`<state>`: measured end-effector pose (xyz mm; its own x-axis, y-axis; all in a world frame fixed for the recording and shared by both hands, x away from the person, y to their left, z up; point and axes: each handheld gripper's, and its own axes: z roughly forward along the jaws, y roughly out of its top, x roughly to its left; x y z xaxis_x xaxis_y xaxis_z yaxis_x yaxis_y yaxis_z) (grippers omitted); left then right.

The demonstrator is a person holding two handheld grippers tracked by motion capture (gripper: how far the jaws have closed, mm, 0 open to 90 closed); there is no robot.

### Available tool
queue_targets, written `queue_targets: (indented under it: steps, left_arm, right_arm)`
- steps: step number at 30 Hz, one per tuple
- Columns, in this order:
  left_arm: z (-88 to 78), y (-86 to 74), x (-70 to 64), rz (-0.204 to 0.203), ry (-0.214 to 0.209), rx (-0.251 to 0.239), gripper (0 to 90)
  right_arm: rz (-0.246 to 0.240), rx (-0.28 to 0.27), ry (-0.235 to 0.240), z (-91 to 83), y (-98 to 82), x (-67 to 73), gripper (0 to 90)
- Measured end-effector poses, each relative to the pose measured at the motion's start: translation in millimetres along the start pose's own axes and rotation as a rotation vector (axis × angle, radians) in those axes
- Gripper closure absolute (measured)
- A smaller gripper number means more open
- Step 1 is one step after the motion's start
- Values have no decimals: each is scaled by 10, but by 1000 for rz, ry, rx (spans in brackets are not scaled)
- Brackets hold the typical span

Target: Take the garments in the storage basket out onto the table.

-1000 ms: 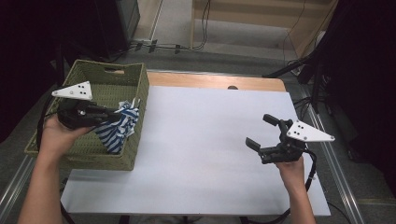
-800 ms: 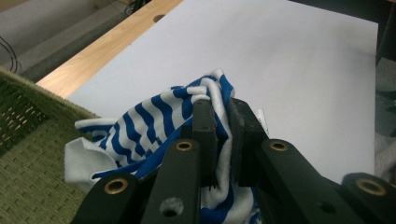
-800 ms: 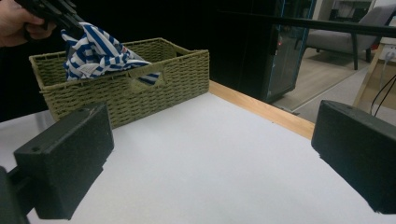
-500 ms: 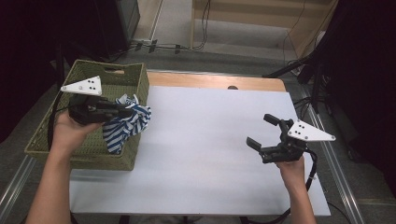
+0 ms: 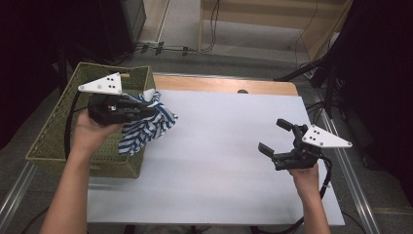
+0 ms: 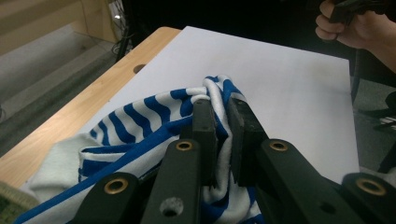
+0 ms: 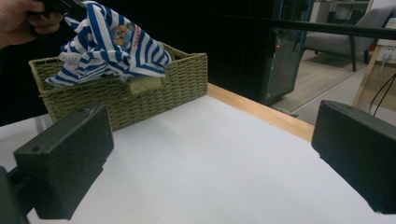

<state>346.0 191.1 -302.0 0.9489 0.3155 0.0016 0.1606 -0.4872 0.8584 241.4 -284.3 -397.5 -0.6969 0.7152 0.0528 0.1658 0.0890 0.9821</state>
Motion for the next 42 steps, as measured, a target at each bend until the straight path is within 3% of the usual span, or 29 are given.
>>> queue_targets:
  steps: [6, 8, 16, 31, 42]
  left_arm:
    - [208, 101, -36, 11, -17, 7, 830]
    - [362, 101, -32, 5, -18, 30, 830]
    - [732, 90, -44, -17, -49, 45, 830]
    - [1249, 66, -116, -59, -32, 77, 828]
    - [1496, 7, -121, -70, -45, 88, 827]
  right_arm:
    - [5, -3, -4, -26, -4, -21, 0]
    - [10, -4, -8, -39, -10, -40, 0]
    - [20, -11, -15, -75, -16, -69, 0]
    - [24, -15, -14, -83, -24, -92, 0]
    - [32, -15, -15, -88, -32, -105, 0]
